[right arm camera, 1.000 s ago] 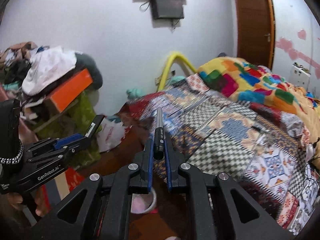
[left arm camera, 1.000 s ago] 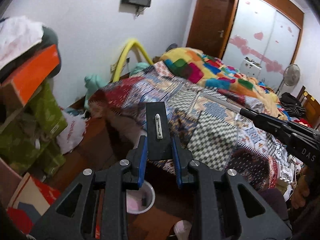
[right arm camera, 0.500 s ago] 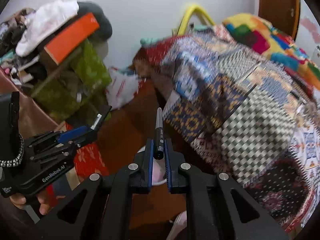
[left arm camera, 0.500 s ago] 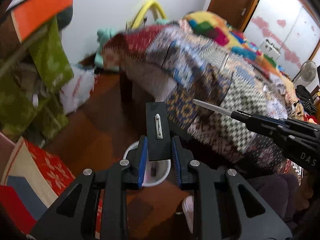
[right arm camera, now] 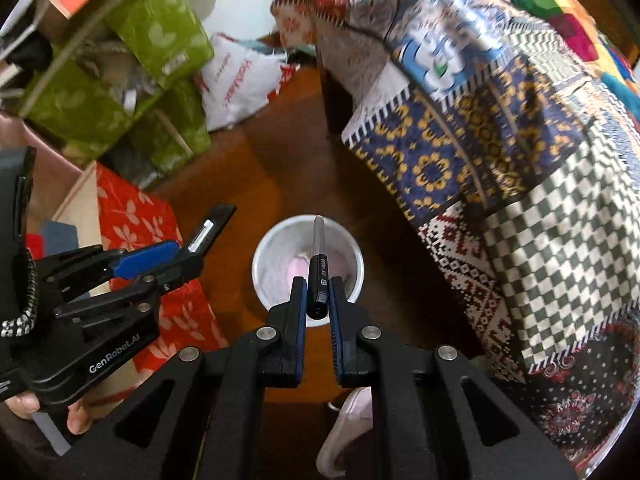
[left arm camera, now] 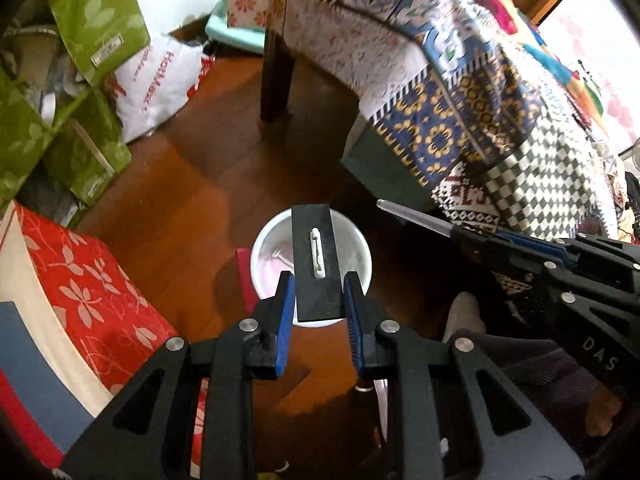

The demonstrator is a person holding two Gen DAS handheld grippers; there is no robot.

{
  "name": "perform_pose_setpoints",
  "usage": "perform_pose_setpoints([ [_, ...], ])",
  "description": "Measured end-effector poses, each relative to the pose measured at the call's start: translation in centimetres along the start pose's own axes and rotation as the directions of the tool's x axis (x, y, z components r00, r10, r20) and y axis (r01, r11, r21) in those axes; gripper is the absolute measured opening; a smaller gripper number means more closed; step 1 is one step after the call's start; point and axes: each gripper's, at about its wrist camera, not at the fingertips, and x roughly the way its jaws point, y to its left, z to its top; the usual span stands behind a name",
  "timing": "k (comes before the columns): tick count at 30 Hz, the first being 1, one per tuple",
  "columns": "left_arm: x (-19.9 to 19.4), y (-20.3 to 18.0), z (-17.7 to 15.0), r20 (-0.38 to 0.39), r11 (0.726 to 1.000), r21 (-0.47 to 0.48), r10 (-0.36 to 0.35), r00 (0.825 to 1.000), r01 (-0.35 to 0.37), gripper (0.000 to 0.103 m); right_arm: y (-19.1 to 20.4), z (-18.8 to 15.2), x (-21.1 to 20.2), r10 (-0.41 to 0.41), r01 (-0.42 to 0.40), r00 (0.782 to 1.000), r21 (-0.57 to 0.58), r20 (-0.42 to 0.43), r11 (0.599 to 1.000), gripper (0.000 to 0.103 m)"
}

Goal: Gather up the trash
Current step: 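Open both tools to drop the clip and marker into the bin, then raise both open tools back toward the items on the bed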

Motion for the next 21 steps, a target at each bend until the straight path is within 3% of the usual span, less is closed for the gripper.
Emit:
perform_pose_setpoints([
  [9,2.4,-0.1,2.0,-0.056,0.999,-0.023,-0.048,0.997,0.047,0.024,-0.7,1.9,2.3,0.071,-0.07,0.997,0.033,-0.042,0.997,0.01],
  [15,2.3,-0.4,2.8,-0.054,0.999,-0.015,-0.032,0.998,0.032,0.024,-1.3,2.1,2.3,0.079,-0.076,0.995,0.048,-0.056,0.996,0.027],
  [21,-0.9,-1.8,2.6,0.029,0.999,0.048,0.012,1.0,-0.013,0.024,-1.5,1.6,-0.6,0.069,-0.069,0.998,0.026,0.012,0.997,0.027],
])
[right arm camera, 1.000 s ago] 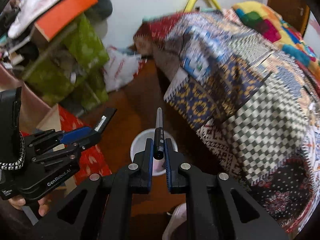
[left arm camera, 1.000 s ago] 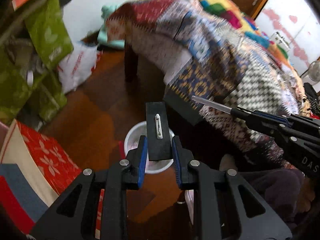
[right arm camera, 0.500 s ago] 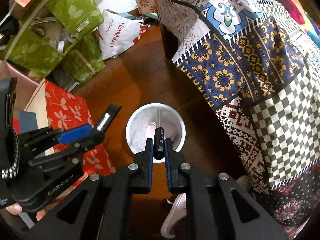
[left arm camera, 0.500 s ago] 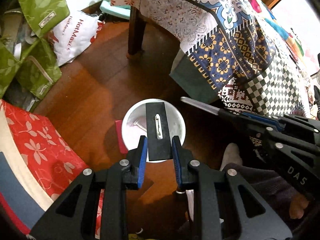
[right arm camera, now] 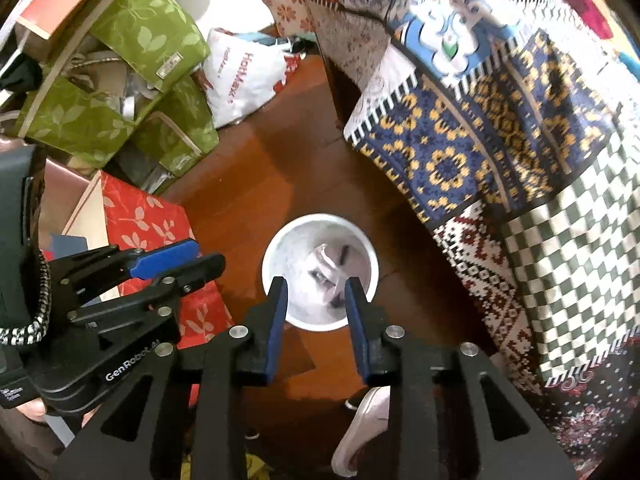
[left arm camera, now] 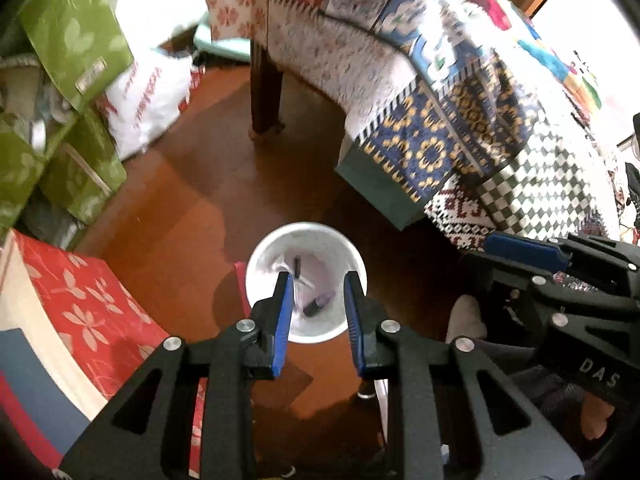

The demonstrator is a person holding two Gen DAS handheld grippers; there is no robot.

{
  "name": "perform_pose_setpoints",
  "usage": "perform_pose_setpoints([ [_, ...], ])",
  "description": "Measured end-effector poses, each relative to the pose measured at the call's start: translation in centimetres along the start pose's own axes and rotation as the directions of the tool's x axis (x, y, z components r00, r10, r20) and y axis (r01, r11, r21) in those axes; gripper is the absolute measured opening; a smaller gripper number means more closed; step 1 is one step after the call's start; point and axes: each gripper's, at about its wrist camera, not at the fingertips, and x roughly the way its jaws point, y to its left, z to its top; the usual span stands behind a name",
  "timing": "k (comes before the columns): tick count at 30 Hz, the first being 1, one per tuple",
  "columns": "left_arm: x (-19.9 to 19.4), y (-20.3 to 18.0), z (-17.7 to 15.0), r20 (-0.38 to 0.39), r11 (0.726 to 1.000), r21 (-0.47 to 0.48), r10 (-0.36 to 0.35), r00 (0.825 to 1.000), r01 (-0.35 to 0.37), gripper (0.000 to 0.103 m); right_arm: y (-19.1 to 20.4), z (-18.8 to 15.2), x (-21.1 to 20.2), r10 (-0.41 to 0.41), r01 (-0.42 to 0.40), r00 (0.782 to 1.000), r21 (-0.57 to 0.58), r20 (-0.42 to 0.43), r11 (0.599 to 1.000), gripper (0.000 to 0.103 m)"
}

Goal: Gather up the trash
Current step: 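Raise both open tools back toward the items on the bed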

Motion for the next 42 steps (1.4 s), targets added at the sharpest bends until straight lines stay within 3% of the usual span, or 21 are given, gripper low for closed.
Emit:
perform_pose_setpoints([
  [5,-4.8,-1.1,0.1,0.112,1.0,0.012,0.005,0.994,-0.006,0.025,-0.2,-0.9,-4.5,-0.023,0.024,0.992,-0.01,0.123,1.0,0.027],
  [9,-9.3,-2.3,0.0,0.222,1.0,0.029,-0.003,0.975,-0.003,0.034,-0.3,-2.1,-9.2,-0.068,0.074,0.964,-0.015,0.256,0.997,0.027],
  [12,-13.0,-3.8,-0.4,0.318,0.998,0.055,-0.015,0.948,-0.003,0.047,-0.5,-3.2,-13.2,-0.102,0.113,0.926,-0.008,0.364,0.994,0.027],
  [15,-16.9,-5.6,-0.9,0.42,0.998,0.067,-0.026,0.907,-0.003,0.061,-0.8,-4.5,-17.3,-0.141,0.154,0.869,0.011,0.474,0.988,0.027],
  [18,-20.0,-7.5,-1.4,0.499,0.995,0.098,-0.049,0.865,0.0,0.064,-1.1,-5.8,-20.9,-0.175,0.183,0.81,0.042,0.559,0.982,0.027],
  [20,-21.6,-8.7,-1.7,0.534,0.994,0.113,-0.064,0.843,0.004,0.066,-1.3,-6.5,-22.8,-0.186,0.186,0.781,0.063,0.596,0.981,0.036],
  [22,-23.0,-9.8,-2.0,0.563,0.993,0.122,-0.075,0.823,0.007,0.069,-1.9,-7.4,-24.8,-0.199,0.182,0.744,0.093,0.638,0.979,0.053],
  [25,-24.8,-11.4,-2.3,0.598,0.99,0.141,-0.105,0.795,0.025,0.074,-2.4,-8.7,-27.1,-0.238,0.201,0.693,0.134,0.681,0.97,0.067],
  [28,-26.1,-13.4,-2.8,0.634,0.988,0.153,-0.122,0.764,0.03,0.082,-3.3,-9.9,-29.0,-0.27,0.217,0.657,0.167,0.703,0.962,0.069],
  [32,-27.0,-16.1,-2.7,0.66,0.985,0.173,-0.136,0.739,0.027,0.087,-5.3,-11.6,-31.1,-0.316,0.224,0.617,0.223,0.721,0.949,0.072],
  [34,-27.0,-17.5,-2.6,0.655,0.98,0.196,-0.164,0.738,0.043,0.087,-6.5,-12.5,-31.9,-0.344,0.231,0.598,0.255,0.724,0.939,0.075],
  [38,-26.0,-20.3,-1.4,0.601,0.966,0.237,-0.229,0.766,0.103,0.087,-9.1,-13.9,-33.1,-0.411,0.258,0.569,0.32,0.713,0.912,0.077],
  [41,-24.9,-22.5,-0.3,0.575,0.963,0.239,-0.244,0.781,0.124,0.087,-11.1,-14.6,-33.7,-0.437,0.27,0.562,0.343,0.703,0.9,0.077],
  [42,-24.5,-23.3,0.1,0.58,0.963,0.242,-0.244,0.777,0.121,0.087,-11.8,-14.8,-33.9,-0.443,0.272,0.559,0.349,0.701,0.897,0.077],
])
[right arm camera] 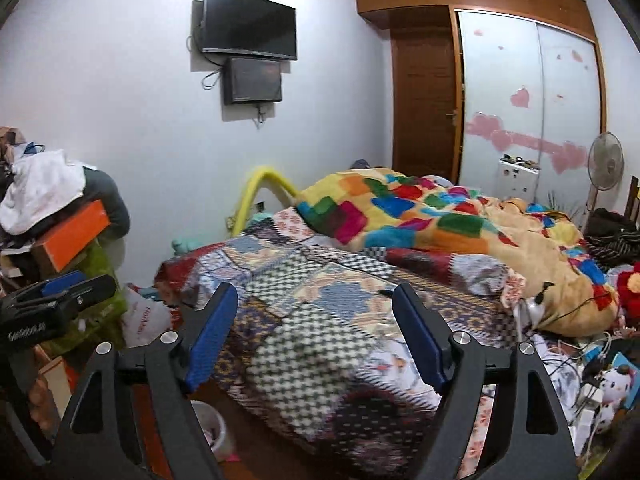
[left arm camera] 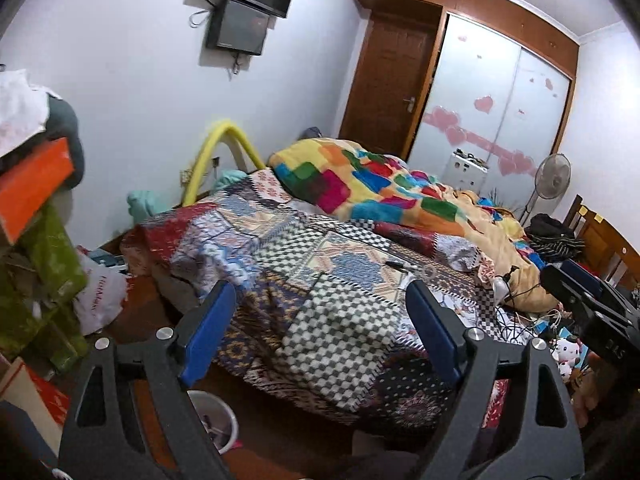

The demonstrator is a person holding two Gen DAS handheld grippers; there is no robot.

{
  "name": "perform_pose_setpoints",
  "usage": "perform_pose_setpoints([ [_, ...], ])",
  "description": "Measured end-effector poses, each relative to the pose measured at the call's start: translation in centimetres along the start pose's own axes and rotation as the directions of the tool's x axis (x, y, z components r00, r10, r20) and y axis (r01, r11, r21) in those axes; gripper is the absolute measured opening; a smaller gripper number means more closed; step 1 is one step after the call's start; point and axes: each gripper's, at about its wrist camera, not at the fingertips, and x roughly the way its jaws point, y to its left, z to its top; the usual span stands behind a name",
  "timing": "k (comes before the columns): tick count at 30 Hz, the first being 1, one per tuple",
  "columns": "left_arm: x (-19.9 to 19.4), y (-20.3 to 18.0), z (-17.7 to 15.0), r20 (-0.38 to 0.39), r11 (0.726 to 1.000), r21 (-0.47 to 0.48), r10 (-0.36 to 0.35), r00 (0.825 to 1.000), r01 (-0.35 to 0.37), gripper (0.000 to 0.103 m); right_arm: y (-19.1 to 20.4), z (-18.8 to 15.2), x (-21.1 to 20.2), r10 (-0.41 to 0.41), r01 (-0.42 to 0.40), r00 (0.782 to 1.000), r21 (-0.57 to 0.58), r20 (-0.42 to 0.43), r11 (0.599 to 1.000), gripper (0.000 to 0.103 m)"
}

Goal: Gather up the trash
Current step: 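Raise both open tools back toward the items on the bed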

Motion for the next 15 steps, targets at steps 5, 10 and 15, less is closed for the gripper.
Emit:
perform_pose_setpoints([
  [5,3.5,-2.7,0.6,-0.019,0.999,0.044,-0.019,1.0,0.02,0.087,-3.6,-0.2,0.3,-0.067,0.067,0.998,0.007,0.007,0.998,0.077],
  [10,8.6,-5.8,1.1,-0.088,0.993,0.093,-0.062,0.994,0.071,0.087,-7.3,-0.8,1.9,-0.121,0.122,0.992,0.041,-0.024,0.992,0.077],
  [15,14.6,-9.1,0.8,-0.164,0.981,0.164,-0.073,0.984,0.1,0.087,-10.6,-1.3,4.5,-0.156,0.161,0.985,0.073,-0.075,0.984,0.077],
])
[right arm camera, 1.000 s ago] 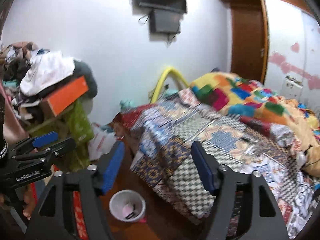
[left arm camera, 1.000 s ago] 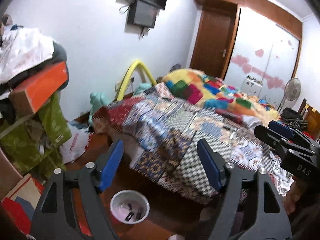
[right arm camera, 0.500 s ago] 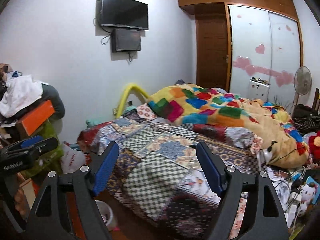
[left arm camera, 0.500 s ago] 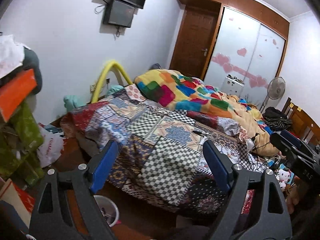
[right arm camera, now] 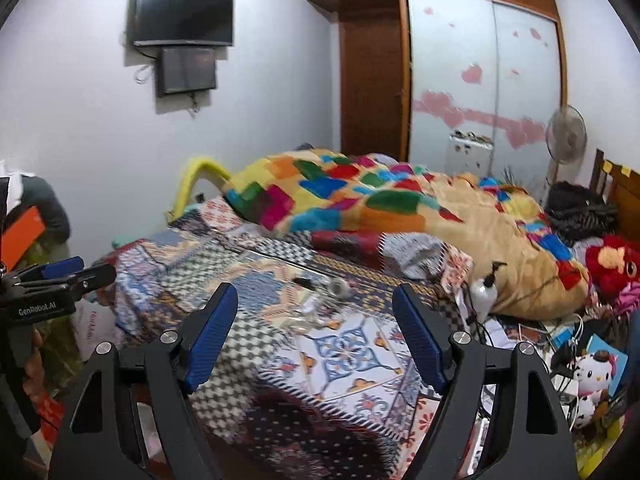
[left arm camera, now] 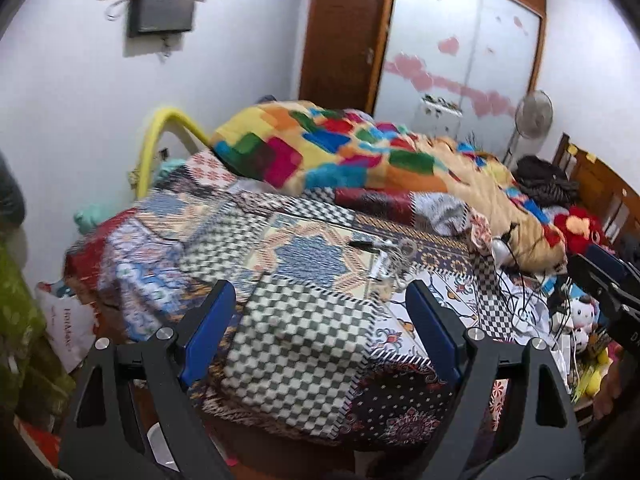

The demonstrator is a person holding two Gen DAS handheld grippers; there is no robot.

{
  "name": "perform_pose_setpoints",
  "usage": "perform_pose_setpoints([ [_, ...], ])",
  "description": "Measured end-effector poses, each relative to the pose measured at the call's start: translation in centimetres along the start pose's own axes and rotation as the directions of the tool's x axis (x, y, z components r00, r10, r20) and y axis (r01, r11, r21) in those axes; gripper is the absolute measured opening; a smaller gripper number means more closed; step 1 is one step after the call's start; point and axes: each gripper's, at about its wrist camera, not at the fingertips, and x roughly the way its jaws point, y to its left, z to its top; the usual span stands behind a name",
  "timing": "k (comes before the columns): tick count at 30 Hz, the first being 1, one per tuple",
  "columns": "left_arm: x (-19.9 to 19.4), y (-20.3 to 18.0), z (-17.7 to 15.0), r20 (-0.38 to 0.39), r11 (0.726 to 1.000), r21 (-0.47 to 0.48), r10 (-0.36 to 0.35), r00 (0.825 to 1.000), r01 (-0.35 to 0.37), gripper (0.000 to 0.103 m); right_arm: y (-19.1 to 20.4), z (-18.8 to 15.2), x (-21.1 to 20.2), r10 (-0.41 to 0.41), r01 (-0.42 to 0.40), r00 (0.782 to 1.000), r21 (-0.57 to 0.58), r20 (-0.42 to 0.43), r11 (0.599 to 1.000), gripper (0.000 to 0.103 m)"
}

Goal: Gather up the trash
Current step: 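Raise both open tools back toward the items on the bed, then grasp the white earphones with the left tool while the right tool grasps the white tape roll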

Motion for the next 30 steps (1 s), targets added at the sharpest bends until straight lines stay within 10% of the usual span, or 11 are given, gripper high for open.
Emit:
perform_pose_setpoints([
  [18,18.6,-5.6,0.7,-0.144,0.986,0.105,-0.114,0.983,0.129,0.087,-6.4,-1.6,17.0,0.072,-0.044,0.965,0.117,-0.253,0.992,0.076],
  [30,25.7,-6.9,-0.7,-0.216,0.976,0.128,-0.145,0.966,0.175,0.084,-6.3,-2.1,26.5,0.166,-0.126,0.923,0.137,-0.348,0.983,0.046],
])
